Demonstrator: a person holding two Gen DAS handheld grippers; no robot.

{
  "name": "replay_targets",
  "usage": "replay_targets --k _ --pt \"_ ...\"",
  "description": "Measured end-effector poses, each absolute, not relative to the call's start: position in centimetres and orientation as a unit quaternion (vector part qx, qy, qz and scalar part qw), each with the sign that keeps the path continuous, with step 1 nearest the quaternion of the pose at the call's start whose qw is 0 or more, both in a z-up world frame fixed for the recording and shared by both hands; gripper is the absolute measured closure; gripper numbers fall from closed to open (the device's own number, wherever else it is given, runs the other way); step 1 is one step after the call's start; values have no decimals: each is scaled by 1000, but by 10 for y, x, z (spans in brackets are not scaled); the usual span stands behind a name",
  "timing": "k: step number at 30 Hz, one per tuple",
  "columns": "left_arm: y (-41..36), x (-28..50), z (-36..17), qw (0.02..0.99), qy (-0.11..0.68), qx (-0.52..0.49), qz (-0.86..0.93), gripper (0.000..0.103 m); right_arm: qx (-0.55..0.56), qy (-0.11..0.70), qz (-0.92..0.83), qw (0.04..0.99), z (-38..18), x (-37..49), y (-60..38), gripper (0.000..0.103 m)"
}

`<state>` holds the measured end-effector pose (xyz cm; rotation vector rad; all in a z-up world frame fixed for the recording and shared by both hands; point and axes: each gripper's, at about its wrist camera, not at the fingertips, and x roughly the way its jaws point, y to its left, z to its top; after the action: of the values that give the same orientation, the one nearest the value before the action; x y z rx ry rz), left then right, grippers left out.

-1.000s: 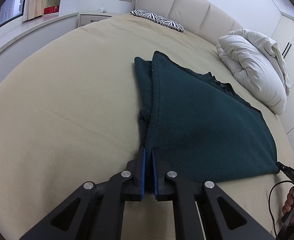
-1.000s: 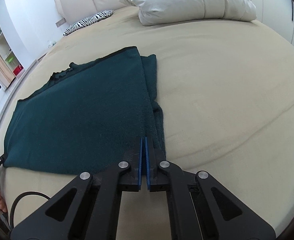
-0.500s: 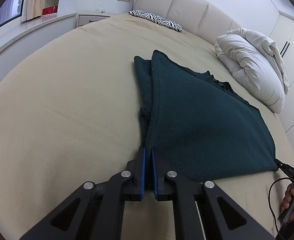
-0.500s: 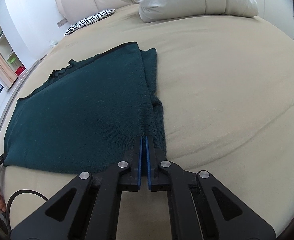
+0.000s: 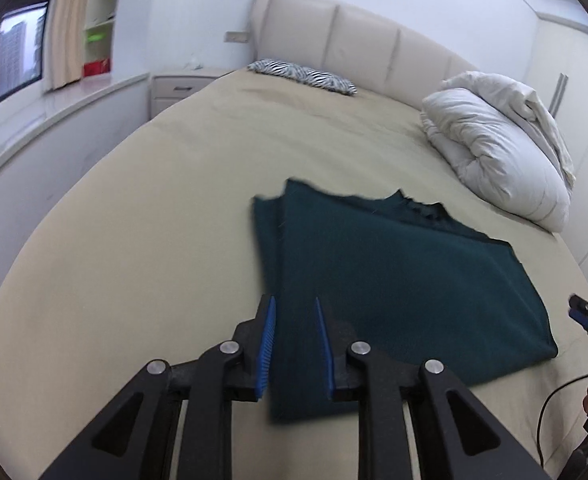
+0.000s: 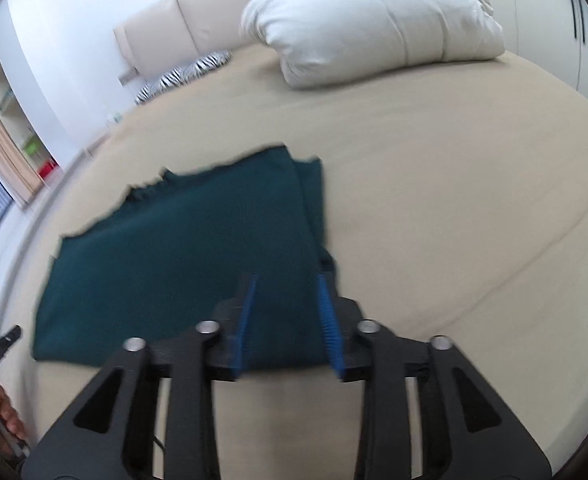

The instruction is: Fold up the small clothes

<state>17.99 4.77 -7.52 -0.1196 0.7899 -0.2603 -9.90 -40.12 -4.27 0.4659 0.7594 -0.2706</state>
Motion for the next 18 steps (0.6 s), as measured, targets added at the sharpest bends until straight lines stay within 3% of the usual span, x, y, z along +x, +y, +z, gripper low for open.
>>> replay_targets --k 6,8,9,14,18 --pt "-19 245 -74 920 367 -3 -140 73 266 376 3 888 -51 -4 -365 51" --pt "-34 263 -78 923 363 16 -129 60 285 386 30 877 -63 34 -353 51" --pt "-38 270 -81 923 363 20 -126 59 298 388 45 871 -67 45 -348 51" --pt "-41 301 -119 908 402 15 -112 59 354 411 63 838 -104 108 -344 51" --pt "-26 308 -135 906 404 -27 -123 58 409 383 54 827 -133 113 -375 59"
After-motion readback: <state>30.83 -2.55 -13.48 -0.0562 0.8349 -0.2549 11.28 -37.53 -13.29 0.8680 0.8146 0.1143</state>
